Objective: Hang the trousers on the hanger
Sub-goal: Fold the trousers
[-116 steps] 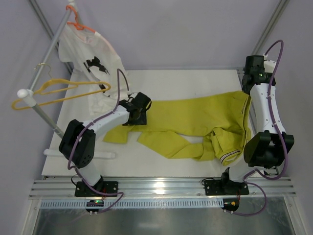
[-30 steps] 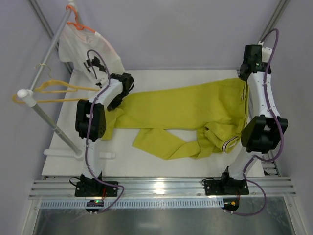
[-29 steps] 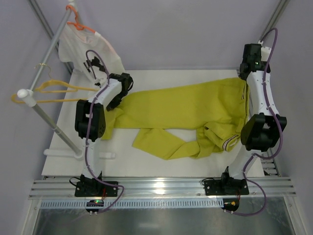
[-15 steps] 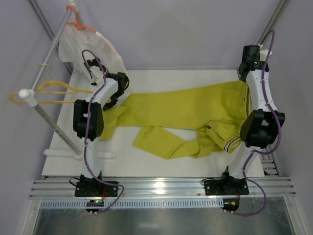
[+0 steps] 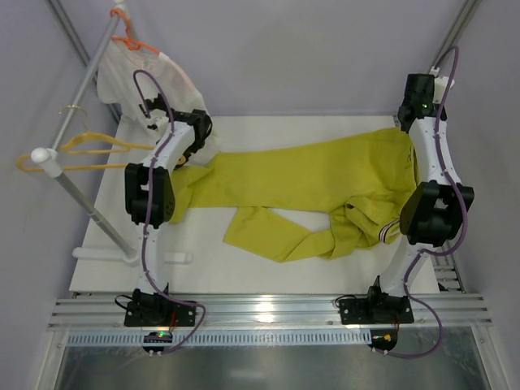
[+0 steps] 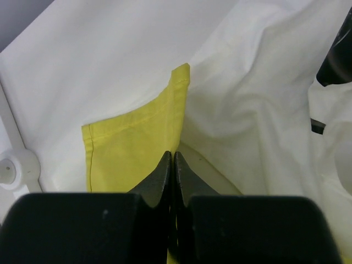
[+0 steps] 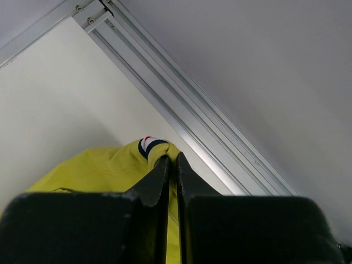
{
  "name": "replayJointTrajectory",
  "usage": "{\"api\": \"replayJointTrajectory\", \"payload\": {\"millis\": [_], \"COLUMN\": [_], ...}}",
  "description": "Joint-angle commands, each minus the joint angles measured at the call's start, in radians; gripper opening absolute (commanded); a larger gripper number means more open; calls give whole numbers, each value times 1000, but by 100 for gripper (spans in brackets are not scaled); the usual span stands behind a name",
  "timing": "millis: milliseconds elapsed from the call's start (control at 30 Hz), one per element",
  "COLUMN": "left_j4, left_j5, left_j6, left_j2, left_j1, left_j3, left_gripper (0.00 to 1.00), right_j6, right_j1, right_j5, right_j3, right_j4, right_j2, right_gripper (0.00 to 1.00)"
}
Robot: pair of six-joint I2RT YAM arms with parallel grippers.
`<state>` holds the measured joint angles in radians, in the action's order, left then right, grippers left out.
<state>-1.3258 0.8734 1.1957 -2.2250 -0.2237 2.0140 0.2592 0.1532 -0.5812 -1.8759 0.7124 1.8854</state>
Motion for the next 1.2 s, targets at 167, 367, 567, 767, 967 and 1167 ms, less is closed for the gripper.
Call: {"api": "replayJointTrajectory", "payload": {"millis": [167, 367, 567, 767, 967, 1167], "left_j4": [-131, -164, -148, -98, -44, -75], "left_j5": [124, 124, 62, 30, 12, 29], "left_j6": [90, 140, 131, 123, 117, 117], "left_j2": [-47, -64, -26, 56, 146, 182], "left_j1": [46, 96, 106, 73, 49, 34], "left_j3": [32, 45, 13, -150, -313, -302], "left_gripper": [1, 7, 59, 69, 73, 78], "right_j6": [5, 2, 6, 22, 116, 261], "right_j1": [19, 19, 19, 3, -9, -9], "right_j5": [-48, 56, 210, 385, 472, 629], "right_j3": [-40, -65, -46, 44, 52, 289], "right_j4": [-192, -208, -174, -169, 2, 21], "right_j2": [44, 95, 93, 0, -54, -178], "right_gripper": [4, 4, 36, 45, 46, 50]}}
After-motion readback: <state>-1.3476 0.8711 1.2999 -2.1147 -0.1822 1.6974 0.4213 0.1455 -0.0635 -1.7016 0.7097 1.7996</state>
